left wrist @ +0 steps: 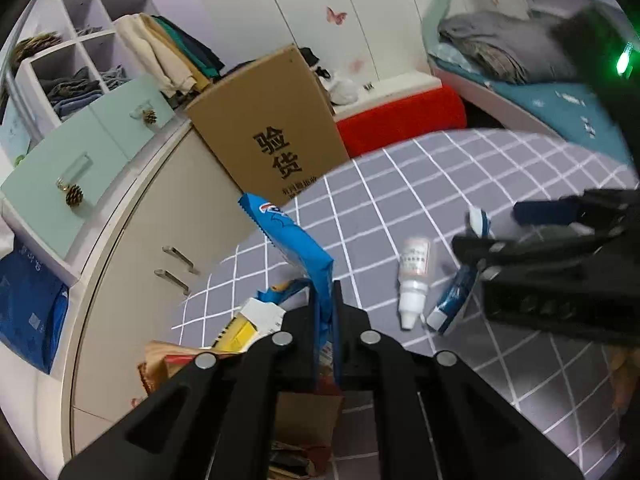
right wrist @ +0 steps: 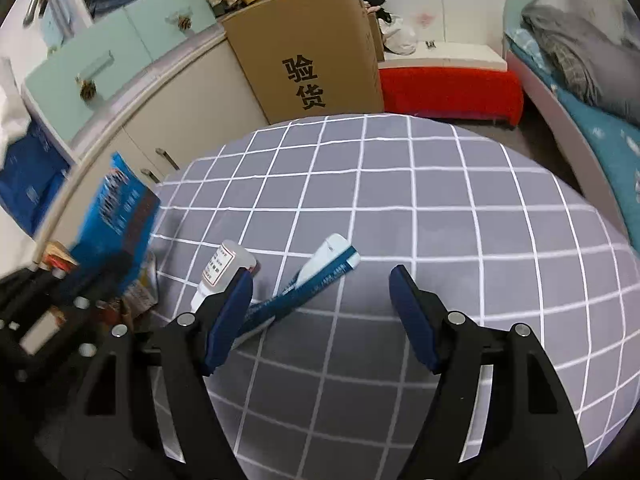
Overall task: Collect trash
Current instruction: 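Grasp the blue snack bag with the left gripper while the right grasps the blue-white tube, then carry the snack bag and tube over the bucket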
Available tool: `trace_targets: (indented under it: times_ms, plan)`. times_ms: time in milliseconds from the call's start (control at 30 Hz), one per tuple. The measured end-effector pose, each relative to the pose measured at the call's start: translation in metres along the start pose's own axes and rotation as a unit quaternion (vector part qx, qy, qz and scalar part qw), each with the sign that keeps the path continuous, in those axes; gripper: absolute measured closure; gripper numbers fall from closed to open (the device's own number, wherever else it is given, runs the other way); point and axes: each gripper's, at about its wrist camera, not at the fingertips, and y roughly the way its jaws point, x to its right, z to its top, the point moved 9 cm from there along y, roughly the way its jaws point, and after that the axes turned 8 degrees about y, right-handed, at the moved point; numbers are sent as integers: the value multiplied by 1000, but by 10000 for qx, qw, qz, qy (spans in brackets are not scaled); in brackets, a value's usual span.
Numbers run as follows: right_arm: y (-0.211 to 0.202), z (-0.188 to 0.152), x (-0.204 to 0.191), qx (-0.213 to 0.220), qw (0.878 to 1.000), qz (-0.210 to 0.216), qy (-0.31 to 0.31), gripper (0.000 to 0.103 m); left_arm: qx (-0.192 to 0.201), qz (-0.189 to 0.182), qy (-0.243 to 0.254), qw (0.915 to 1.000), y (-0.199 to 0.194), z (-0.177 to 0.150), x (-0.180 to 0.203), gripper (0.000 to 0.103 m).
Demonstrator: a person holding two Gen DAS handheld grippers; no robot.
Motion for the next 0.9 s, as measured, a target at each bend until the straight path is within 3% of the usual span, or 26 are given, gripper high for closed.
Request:
trace_targets:
  times_ms: [33, 133, 167, 267, 500, 700, 900]
  plan:
    - [3, -1, -4, 10, 9997, -148, -207, 34, 37, 83, -93, 9999, -2, 2, -4, 98]
    - [6, -7, -9, 115, 9955, -585, -736, 53, 108, 166, -269, 9994, -6, 8, -10, 98]
    - [5, -10, -9, 125, 9945, -609, -846, 64, 144, 180, -326, 9992, -9, 9, -12, 98]
    - [-1, -13, 0, 36, 9952, -443, -872, 83, 295, 241, -425, 9984, -20, 16, -15, 99]
    - [-32, -25, 23, -92, 9986, 218, -467, 87, 495, 34, -461, 9977, -57, 29, -2, 99]
    - [-92, -30, 46, 208, 9967, 765, -183, 87, 774, -669, -419, 9939, -100, 41, 48, 99]
    - [-162, -38, 94, 670, 9921, 1052, 123, 87, 969, -1521, -278, 9832, -141, 58, 118, 99]
